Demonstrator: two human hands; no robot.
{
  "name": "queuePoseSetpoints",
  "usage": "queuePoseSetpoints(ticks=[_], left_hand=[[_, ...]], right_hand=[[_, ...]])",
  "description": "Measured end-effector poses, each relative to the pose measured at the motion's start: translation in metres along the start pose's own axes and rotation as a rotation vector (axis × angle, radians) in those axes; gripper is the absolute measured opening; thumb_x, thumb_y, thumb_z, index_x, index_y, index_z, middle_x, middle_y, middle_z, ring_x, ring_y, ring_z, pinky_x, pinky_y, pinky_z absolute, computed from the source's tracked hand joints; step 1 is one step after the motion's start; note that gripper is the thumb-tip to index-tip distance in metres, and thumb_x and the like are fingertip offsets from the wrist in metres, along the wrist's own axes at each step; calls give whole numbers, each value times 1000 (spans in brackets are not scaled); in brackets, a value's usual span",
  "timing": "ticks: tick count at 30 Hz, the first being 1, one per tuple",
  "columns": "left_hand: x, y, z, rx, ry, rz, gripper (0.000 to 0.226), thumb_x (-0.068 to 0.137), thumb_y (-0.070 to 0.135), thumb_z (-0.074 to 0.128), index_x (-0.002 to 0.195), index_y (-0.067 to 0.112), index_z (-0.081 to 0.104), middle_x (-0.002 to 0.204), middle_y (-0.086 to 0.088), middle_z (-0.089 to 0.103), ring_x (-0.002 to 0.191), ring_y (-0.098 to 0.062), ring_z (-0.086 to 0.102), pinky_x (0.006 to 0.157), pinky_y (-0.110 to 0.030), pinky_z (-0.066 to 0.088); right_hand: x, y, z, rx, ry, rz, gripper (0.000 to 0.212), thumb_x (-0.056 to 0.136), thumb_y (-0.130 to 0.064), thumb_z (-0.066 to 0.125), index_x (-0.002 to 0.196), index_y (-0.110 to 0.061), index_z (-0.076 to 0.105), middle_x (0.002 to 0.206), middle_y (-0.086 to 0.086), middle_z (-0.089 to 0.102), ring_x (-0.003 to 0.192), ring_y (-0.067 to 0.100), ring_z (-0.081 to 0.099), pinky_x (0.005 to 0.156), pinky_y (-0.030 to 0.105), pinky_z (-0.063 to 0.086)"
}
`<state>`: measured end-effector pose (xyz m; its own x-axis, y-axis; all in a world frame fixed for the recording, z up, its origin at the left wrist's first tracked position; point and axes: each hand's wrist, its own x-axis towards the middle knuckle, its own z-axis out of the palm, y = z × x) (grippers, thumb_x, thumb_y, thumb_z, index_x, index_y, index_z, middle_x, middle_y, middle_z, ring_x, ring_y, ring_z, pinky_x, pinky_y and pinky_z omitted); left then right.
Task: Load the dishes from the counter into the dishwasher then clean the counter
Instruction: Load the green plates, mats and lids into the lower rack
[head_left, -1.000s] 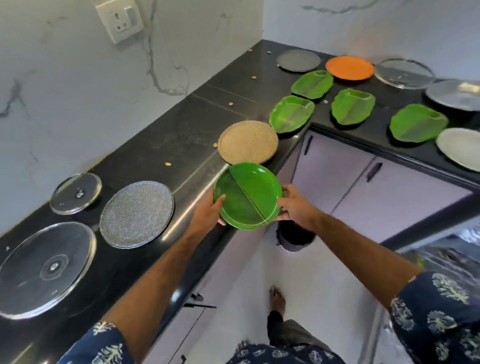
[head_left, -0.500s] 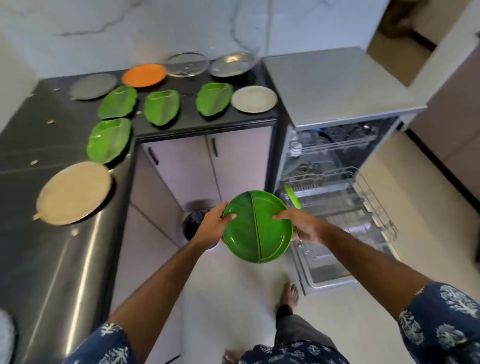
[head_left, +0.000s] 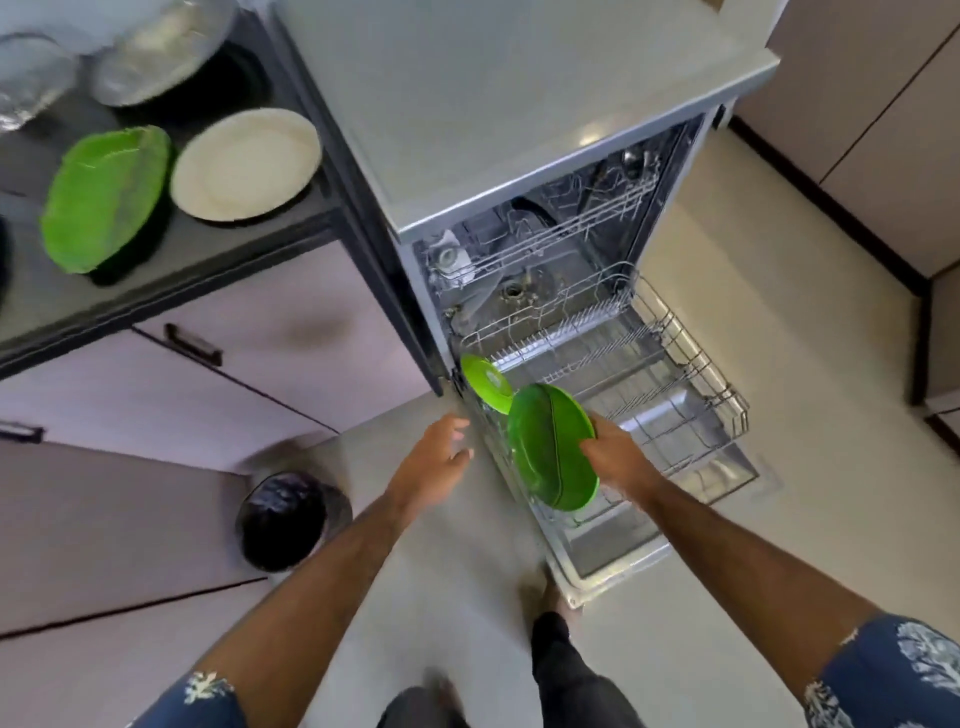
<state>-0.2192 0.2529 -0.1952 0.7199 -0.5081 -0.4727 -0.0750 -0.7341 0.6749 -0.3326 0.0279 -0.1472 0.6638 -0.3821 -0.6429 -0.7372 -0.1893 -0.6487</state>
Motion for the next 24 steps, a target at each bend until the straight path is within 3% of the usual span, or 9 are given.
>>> queuePoseSetpoints(ticks=[3,7,12,16,20,24], left_hand=[[72,-29,26,16,19,-29,41,95,13,60,135,12,49,132,-12,52,113,-26,60,98,-36,46],[167,-72,63,91,40,-24,47,94,14,63,138,10,46,136,-15,47,112,-30,60,102,-38,44],[255,-108,99,193,97,93,64,85,7,72,142,2,44,141,-22,46,130,-36,45,108,-38,35],[287,-133,114,397,161,144,72,85,24,73,148,21,39,155,-12,33,141,-36,33,109,-51,38],[299,-151,118,417,208,173,73,87,27,72,149,16,36,159,-15,26,143,-36,30,109,-53,37],[308,-164,114,426,219,227,79,87,35,71,151,11,33,160,-15,25,145,-35,29,110,-55,38]], right_hand=[[85,19,4,-109,45,-67,36,87,-3,45,120,-11,58,106,18,65,89,27,60,80,33,49],[193,46,27,-272,131,-156,29,93,-9,42,122,-13,49,106,25,66,93,40,65,84,49,54],[277,61,52,-411,228,-281,31,91,-7,47,123,-8,47,100,29,65,91,46,64,77,48,51],[317,58,75,-522,233,-353,37,96,-11,46,132,-6,42,108,27,63,95,45,64,78,46,50],[345,56,97,-612,253,-451,38,96,-11,45,134,-4,42,106,23,65,94,43,65,73,43,48],[358,52,115,-619,257,-467,37,97,-14,47,132,-7,43,110,21,64,95,44,65,76,44,48]])
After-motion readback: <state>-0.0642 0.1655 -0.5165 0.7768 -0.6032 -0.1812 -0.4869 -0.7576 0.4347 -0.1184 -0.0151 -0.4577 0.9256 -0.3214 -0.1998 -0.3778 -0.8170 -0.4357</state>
